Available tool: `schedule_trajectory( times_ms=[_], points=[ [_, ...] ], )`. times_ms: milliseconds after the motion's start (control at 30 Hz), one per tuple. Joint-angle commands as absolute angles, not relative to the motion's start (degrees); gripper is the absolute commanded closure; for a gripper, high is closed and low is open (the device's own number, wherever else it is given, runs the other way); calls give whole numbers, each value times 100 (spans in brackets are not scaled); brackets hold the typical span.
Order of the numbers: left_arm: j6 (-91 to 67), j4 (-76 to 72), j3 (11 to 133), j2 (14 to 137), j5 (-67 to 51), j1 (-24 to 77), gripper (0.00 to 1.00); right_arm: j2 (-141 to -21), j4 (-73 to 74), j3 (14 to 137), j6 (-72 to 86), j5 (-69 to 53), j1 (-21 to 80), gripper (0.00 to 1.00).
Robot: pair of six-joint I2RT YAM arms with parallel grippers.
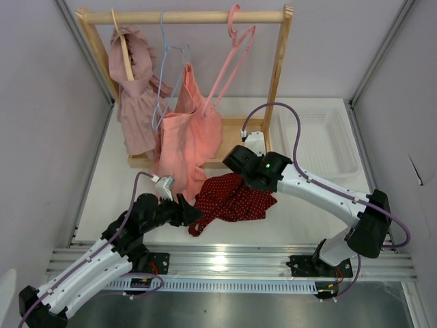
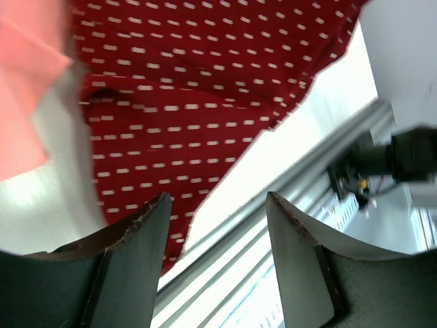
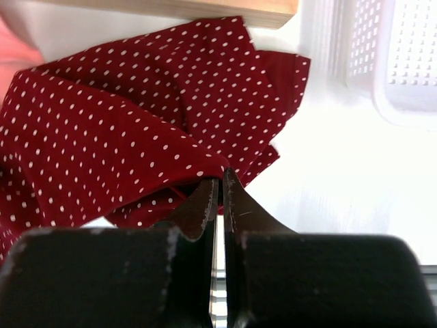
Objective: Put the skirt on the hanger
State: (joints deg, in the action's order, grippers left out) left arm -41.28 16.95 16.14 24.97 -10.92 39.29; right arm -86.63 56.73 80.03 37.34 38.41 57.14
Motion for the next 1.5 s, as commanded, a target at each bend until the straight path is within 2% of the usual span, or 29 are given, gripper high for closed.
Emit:
schedule_trajectory(
  times_ms=[0, 200, 600, 733, 1200, 1467],
  points=[
    [-4465, 1722, 1582, 2303, -343, 3999, 37, -8622, 5493, 8095, 3498, 3885, 5467, 100],
    [-4289, 1820, 1643, 2460, -106, 4034, 38, -8569, 5388, 8077, 3375, 3771, 5309, 100],
    [-4237, 1591, 1608, 2786, 307, 4842, 40, -8552, 5194, 8042, 3182, 3595, 5071, 100],
    [-4096, 1775, 1863, 3259, 719, 5254, 40, -8534, 5186, 8025, 3155, 3595, 5054, 100],
    [-4912, 1951, 1924, 3805, 2179, 6863, 37, -8403, 5107, 7954, 3076, 3498, 4948, 100],
    [-5484, 2549, 2197, 4201, 2979, 7084, 43, -8253, 5124, 7822, 3094, 3454, 4948, 100]
  ],
)
